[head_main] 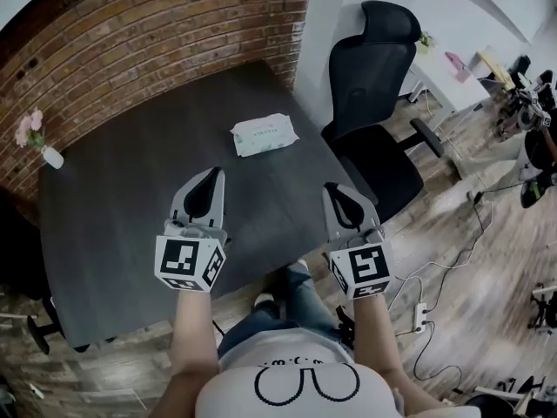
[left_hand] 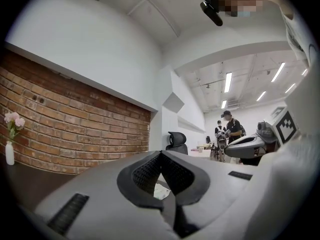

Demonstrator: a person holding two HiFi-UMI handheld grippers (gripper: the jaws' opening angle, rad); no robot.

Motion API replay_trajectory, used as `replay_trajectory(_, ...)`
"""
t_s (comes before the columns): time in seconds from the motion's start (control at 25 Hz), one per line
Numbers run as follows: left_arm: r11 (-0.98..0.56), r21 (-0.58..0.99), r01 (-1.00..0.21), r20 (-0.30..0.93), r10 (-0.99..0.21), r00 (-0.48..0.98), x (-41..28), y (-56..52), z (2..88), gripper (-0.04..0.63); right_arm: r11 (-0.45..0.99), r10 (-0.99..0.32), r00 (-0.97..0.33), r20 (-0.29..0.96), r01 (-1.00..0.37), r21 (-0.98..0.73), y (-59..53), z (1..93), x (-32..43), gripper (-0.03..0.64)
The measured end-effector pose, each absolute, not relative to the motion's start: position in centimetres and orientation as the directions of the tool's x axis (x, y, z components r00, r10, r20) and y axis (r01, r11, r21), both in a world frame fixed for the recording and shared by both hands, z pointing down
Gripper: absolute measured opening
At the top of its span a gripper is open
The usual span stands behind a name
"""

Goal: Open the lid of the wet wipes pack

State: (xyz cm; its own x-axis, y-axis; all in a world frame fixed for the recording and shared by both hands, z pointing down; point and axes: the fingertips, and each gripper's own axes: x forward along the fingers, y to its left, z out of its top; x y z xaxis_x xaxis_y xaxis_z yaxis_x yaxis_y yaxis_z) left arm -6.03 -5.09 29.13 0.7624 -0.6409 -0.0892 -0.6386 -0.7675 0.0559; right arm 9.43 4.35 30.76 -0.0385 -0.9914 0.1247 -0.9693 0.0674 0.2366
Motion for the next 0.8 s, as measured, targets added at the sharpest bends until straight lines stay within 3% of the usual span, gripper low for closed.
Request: replay_trajectory(0.8,-0.583,0.05,-0.811,0.0,-0.812,0.584,1.5,-17.5,32.9,-0.002,0.393,-0.91,-0.35,0.222,-0.899,0.194,-13.9,35.7,17.2,0.0)
